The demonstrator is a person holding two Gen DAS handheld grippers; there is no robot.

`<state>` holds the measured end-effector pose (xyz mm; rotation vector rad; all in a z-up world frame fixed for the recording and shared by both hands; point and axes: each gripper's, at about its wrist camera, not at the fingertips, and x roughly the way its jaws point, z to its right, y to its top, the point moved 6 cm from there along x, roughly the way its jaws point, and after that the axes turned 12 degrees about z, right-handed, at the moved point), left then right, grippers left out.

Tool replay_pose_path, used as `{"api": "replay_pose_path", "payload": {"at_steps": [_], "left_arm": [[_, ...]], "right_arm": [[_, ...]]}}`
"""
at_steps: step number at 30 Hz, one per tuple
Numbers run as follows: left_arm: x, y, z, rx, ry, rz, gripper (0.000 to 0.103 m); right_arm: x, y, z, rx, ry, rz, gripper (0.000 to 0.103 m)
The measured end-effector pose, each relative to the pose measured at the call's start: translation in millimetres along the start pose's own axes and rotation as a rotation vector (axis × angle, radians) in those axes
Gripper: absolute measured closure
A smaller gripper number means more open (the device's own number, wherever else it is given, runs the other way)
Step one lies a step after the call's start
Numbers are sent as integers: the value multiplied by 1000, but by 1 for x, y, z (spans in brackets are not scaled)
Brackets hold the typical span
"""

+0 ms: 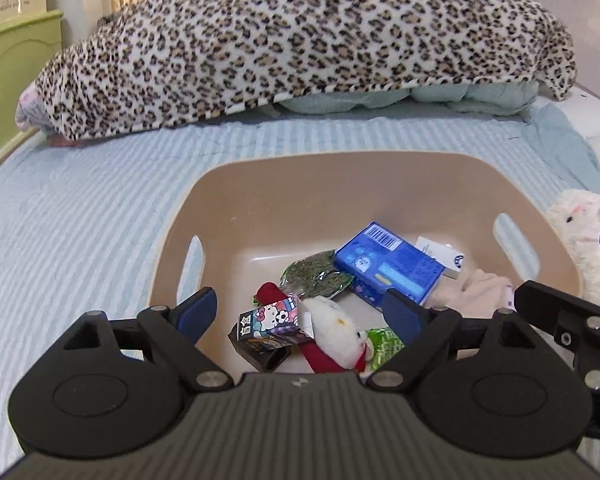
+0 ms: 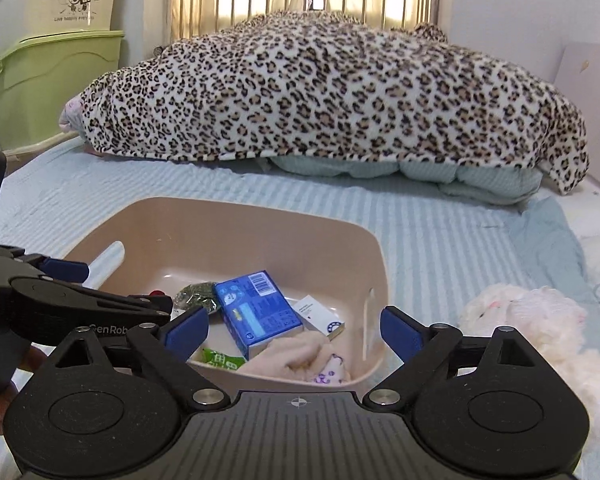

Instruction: Organize objects

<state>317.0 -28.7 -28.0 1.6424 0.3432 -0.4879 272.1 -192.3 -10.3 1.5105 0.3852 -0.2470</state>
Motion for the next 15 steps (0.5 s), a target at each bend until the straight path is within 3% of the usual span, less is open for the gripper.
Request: {"api": "replay_pose_path", "payload": {"at_steps": [15], "left_arm": [[-88,-13,-2,-1,-22,82,13]], "right_arm": [[-78,0,-5,59,-10,35,7]]}}
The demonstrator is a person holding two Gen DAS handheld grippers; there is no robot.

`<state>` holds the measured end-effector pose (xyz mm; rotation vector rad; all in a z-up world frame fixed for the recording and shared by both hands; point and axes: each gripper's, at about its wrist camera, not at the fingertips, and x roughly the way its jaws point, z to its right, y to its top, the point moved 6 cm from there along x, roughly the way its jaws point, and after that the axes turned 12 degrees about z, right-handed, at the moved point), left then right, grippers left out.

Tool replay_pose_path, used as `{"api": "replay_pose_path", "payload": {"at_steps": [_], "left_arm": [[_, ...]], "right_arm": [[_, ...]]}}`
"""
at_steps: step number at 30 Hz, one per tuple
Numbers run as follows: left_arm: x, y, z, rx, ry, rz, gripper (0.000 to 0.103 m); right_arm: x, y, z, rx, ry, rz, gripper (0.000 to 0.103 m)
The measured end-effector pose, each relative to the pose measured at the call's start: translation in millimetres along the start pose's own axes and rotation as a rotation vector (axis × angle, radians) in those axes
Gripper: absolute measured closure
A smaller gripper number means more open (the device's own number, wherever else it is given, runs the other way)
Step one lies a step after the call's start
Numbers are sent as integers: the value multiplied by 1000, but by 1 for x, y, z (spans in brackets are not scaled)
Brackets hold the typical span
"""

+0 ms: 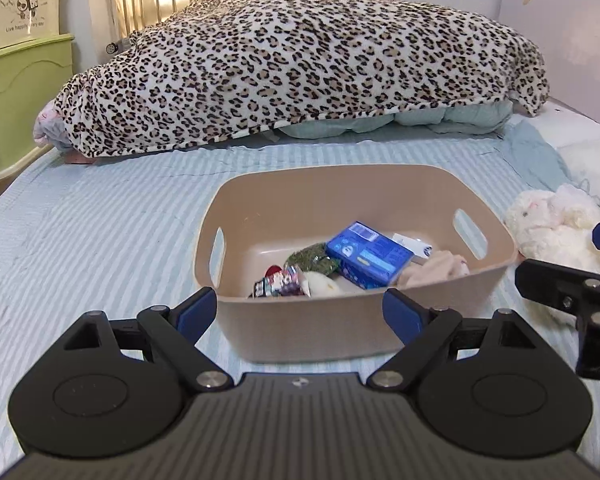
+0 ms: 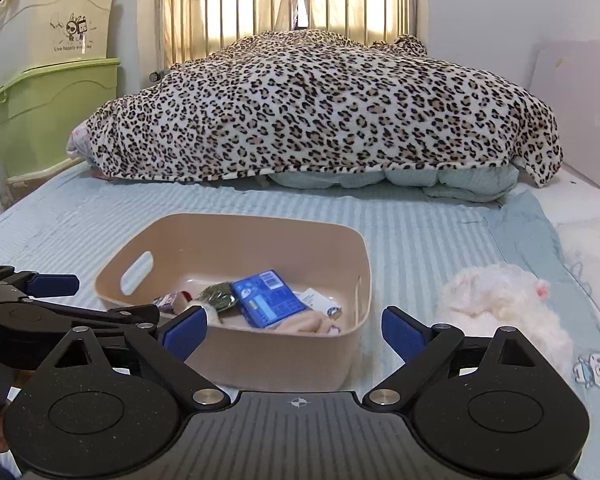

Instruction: Organize objects

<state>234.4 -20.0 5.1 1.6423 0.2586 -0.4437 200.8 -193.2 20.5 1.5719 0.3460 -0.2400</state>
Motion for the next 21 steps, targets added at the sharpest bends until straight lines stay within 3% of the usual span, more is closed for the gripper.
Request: {"api": "replay_pose_path", "payload": {"at_steps": [21], "left_arm": [[-100,-35,1,-7,-17,26,13]], "right_arm": [[-81,-37,-10,21,34,-19,7]]}}
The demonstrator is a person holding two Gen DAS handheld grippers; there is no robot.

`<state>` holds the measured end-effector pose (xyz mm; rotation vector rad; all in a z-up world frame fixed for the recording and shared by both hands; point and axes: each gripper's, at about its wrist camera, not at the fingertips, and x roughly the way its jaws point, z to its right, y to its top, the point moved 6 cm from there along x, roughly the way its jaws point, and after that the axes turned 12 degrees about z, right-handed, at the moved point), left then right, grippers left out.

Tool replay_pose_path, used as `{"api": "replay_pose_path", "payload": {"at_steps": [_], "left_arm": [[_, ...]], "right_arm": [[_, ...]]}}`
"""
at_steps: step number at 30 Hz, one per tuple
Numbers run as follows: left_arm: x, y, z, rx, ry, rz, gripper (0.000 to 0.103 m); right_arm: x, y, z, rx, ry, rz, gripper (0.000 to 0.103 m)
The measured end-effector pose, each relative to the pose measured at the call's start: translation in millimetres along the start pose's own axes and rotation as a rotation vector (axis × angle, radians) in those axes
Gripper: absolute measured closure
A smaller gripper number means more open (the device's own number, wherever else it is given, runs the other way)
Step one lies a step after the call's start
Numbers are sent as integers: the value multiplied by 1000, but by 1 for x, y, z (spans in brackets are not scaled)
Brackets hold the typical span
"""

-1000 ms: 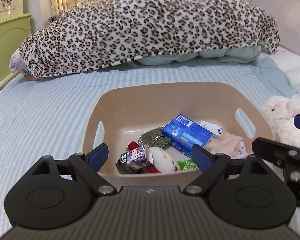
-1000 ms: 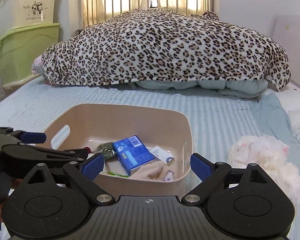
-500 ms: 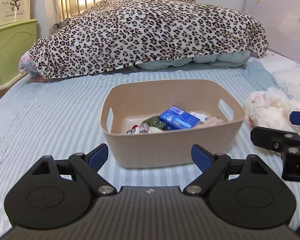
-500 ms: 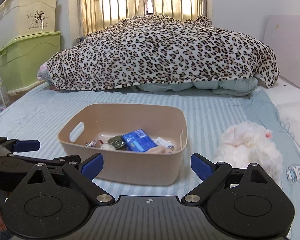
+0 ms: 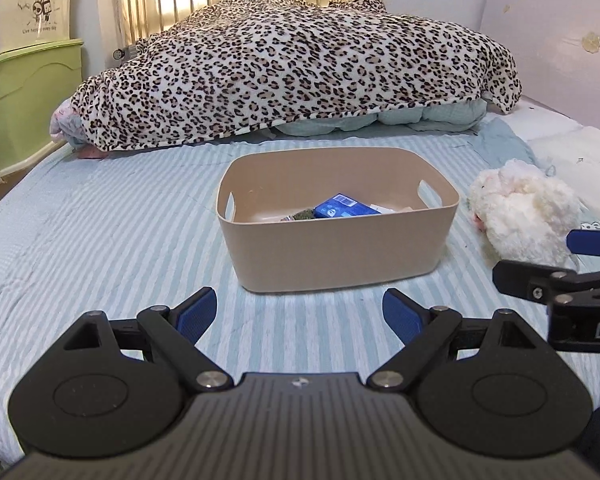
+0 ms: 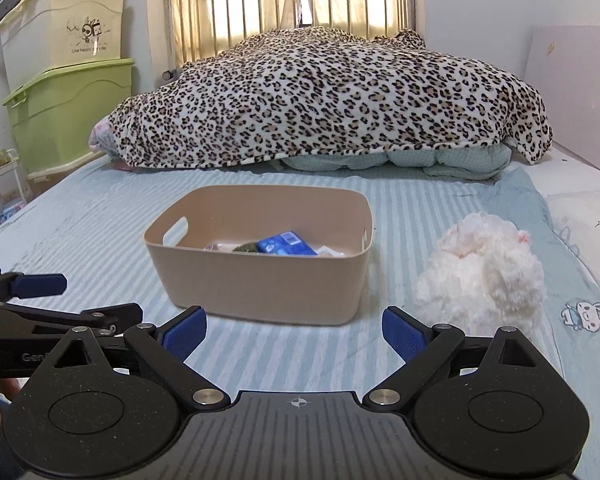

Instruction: Organize objects

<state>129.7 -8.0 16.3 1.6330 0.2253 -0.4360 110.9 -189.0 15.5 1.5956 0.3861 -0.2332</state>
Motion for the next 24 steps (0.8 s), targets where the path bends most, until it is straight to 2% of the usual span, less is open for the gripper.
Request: {"api": "replay_pose_path", "payload": {"at_steps": [13,24], "left_arm": [[-40,-19,-8,-42,31,40,13],[-52,-47,-6,-44,-18,-7,13]], "right_arm": [[-29,-24,-6,5,19,-22,7],[-51,-47,-14,15,30,-33,7]]}}
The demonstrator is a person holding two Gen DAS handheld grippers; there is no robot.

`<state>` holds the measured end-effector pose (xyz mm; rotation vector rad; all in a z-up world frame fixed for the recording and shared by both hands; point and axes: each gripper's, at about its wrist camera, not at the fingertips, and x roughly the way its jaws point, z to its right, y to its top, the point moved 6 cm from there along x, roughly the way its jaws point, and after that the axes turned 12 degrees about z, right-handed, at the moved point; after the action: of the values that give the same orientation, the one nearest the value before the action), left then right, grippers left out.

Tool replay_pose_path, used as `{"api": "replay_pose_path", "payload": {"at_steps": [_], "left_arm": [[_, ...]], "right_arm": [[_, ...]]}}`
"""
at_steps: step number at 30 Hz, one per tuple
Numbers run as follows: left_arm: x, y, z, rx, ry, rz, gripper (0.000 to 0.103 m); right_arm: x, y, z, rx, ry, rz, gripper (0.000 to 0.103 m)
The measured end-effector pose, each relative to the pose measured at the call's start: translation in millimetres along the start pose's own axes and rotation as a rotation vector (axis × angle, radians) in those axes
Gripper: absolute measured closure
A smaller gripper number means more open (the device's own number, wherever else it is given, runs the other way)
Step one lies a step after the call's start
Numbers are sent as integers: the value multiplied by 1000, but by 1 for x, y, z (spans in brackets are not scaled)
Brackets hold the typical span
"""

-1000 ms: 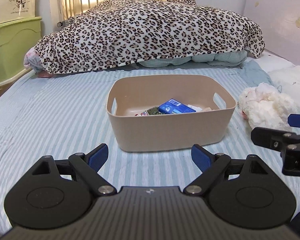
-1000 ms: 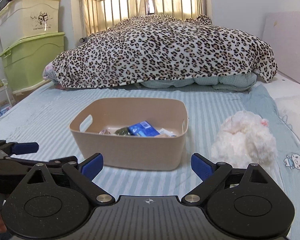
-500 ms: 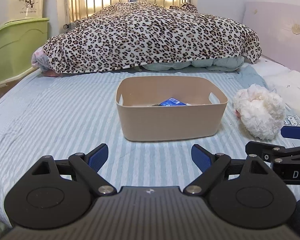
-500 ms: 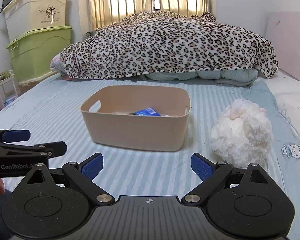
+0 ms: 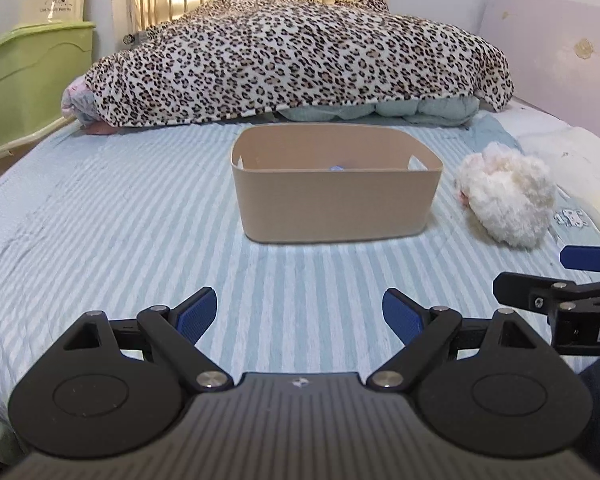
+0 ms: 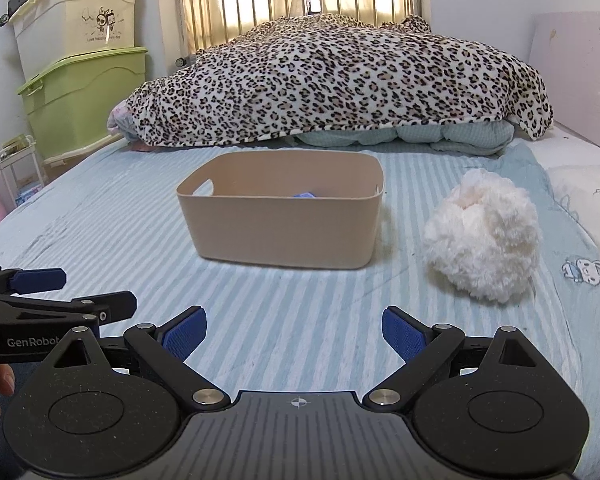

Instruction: Organize objects

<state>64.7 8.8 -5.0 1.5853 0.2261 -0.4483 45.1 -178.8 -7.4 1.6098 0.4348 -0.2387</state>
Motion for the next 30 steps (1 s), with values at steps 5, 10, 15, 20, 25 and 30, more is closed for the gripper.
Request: {"api": "replay_pose_path", "payload": {"at_steps": [5,10,15,20,25,30], "left_arm": [[-4,-9,3,11,-15,-18,13],[-13,-14,7,4,-41,-27,13],[-23,-13,11,24,-50,-23,13],[-33,-10,14,19,-61,-11,13],[-40,-11,17,25,-49,-10,13],[-45,-10,19,26,-60,-9,13]], "right_arm": [[-9,-5,-2,-7,2,-3,7],[-17,-8,-2,-7,-2,-3,7],[-22,-12,-2,-9,-1,-13,7],[-28,-13,0,7,-6,-13,7],[-33,-14,-2,10,-10,-25,7],[-38,-13,-2,13,-20,-24,7]]}}
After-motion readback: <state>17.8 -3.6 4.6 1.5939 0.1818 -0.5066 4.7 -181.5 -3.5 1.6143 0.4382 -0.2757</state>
